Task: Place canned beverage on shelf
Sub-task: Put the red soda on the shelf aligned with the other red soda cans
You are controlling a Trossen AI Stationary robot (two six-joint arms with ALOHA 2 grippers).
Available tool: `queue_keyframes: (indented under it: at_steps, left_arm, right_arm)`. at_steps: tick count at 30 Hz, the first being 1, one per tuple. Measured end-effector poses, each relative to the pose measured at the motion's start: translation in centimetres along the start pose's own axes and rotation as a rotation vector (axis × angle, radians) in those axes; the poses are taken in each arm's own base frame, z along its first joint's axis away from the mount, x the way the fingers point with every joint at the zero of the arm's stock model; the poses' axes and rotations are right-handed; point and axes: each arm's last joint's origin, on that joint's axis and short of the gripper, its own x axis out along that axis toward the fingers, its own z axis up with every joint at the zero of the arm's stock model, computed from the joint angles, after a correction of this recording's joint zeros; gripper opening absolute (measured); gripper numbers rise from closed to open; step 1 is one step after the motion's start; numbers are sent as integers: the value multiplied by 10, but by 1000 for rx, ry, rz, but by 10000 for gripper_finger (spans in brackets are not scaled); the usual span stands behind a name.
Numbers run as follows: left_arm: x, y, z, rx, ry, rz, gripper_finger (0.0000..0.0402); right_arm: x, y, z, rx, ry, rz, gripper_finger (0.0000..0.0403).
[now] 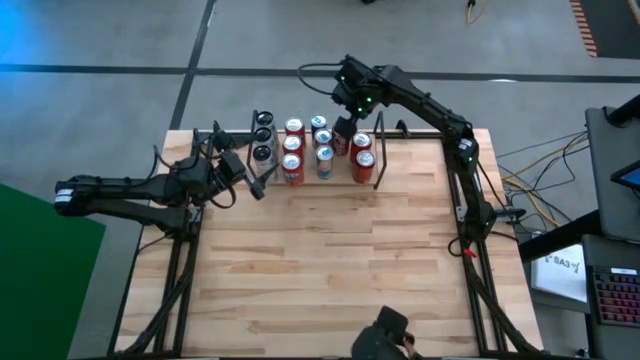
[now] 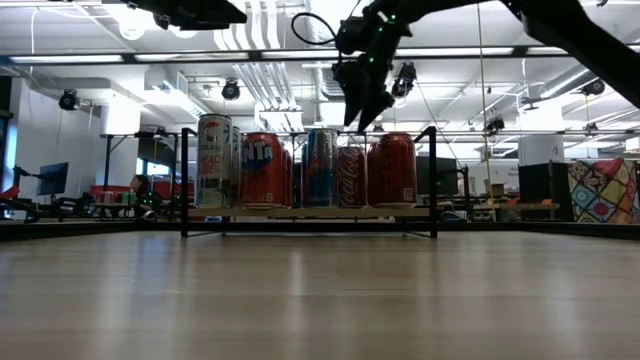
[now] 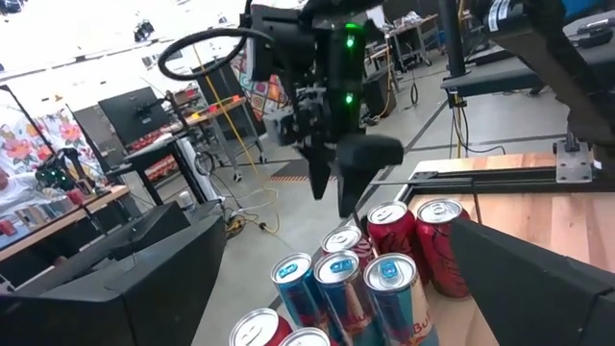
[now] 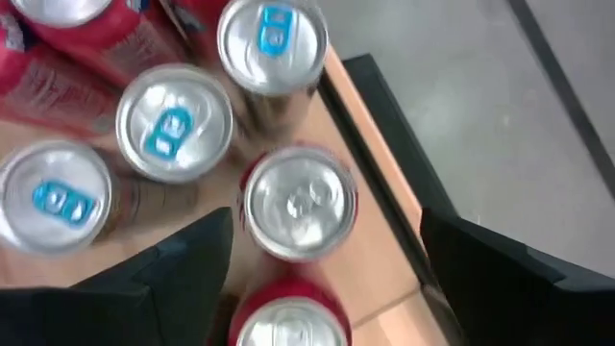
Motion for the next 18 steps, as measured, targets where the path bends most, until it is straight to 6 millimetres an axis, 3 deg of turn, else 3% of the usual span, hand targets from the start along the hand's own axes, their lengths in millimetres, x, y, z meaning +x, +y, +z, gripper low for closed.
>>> queue_keyframes:
  at_steps: [13, 18]
  left_arm:
    - [-2, -4, -4, 15, 39, -33, 386]
    - [-3, -7, -6, 7, 54, -65, 386]
  right_arm:
    - [-43, 19, -10, -12, -62, 84, 210]
    - [-36, 28, -16, -34, -144, 86, 192]
